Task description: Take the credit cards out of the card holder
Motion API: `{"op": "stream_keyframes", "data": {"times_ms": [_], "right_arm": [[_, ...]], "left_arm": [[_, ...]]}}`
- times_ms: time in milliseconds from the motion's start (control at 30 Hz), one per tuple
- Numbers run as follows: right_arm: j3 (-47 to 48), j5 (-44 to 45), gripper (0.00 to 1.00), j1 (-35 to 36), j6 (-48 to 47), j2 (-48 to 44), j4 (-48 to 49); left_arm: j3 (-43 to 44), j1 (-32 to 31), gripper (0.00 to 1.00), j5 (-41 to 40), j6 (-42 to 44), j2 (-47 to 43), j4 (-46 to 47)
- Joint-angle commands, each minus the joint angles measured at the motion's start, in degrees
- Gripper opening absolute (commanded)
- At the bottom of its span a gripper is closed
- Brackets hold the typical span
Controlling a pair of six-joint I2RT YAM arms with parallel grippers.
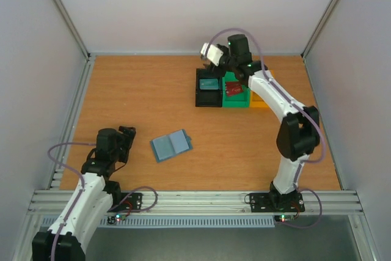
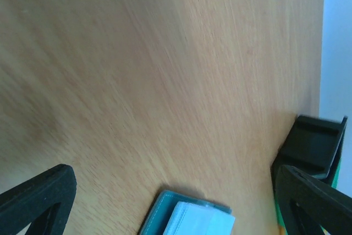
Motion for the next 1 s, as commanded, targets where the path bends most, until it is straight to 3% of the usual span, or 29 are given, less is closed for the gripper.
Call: {"op": "stream_keyframes", "data": {"times_ms": [0,133,333,633,967], "right_arm": [[2.00,-4.76,0.61,3.84,40.00,-8.18,-9.63],[-5.51,-0.19,0.57,10.53,57.97,-11.43,-17.80],[-11.35,0.74,0.56,21.04,73.23,-9.19,-29.10],[-16.94,-1.00,0.53,25.06,83.59,-2.30,-30.29],[-15.11,-6.80,0.54,26.14,88.42,1.76,-32.12]], "left_arm": [[-0.40,-0.52,0.99,6.52,9.12,4.58,5.11],[-0.01,-1.11,0.99,11.54,8.33,13.51,0.03],[1.40,-3.33,0.99,16.91,10.56,20.88,6.93],[2.32,-9.21,0.99,18.36,10.62,24.07,5.61],[3.60,-17.19,0.97,14.62,13.50,28.85,14.45]]}}
